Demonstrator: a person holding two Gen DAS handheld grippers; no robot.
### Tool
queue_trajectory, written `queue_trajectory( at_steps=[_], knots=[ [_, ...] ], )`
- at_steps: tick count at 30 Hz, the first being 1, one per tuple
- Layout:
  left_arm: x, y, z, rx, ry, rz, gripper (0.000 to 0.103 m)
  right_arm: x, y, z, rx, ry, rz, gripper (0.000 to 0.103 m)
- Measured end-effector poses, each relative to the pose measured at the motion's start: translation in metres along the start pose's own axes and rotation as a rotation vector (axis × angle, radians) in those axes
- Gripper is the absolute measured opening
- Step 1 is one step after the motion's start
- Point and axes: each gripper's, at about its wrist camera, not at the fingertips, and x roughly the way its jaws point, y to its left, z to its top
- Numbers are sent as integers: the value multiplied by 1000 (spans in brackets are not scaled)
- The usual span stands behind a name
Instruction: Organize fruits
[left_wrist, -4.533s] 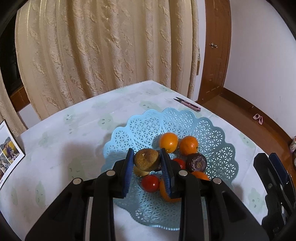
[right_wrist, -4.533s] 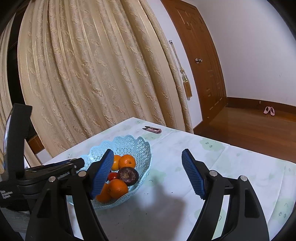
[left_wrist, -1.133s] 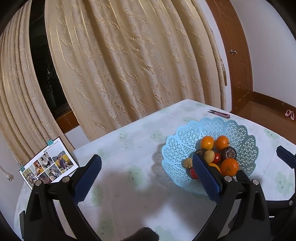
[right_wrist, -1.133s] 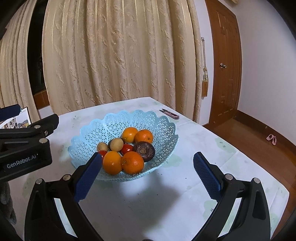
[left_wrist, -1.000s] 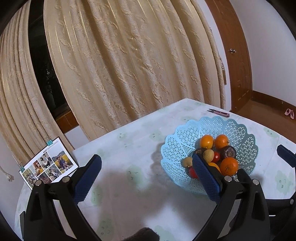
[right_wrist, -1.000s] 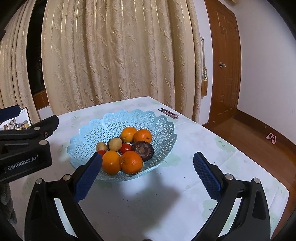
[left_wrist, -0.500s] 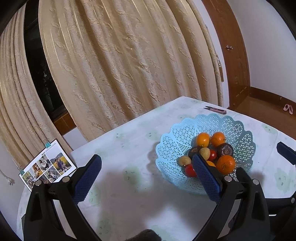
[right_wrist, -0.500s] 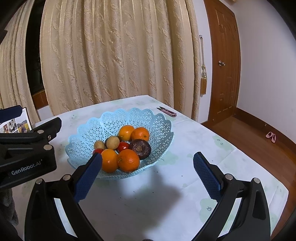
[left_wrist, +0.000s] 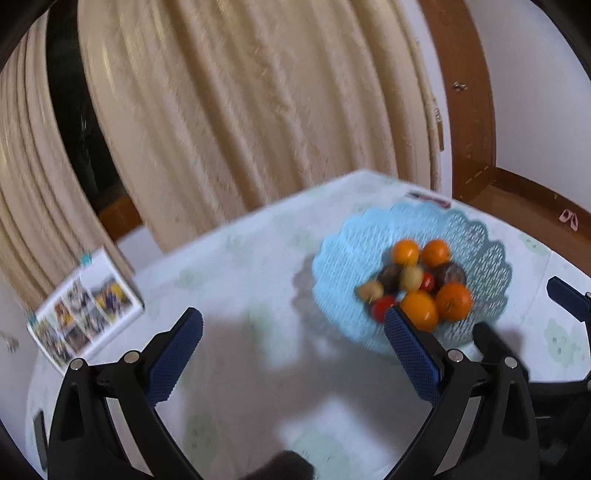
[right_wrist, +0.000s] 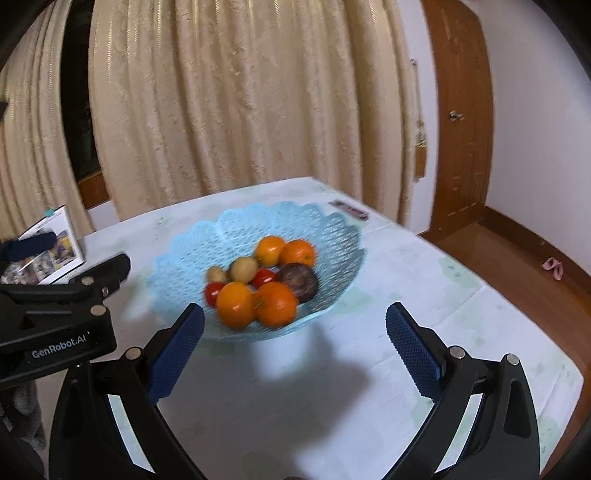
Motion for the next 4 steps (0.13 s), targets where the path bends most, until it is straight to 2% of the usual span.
queue_trajectory(
  at_steps=[4],
  knots=[
    [4,39,-31,-71,95,19,98,-2,27,-9,-55,75,99,100]
  ],
)
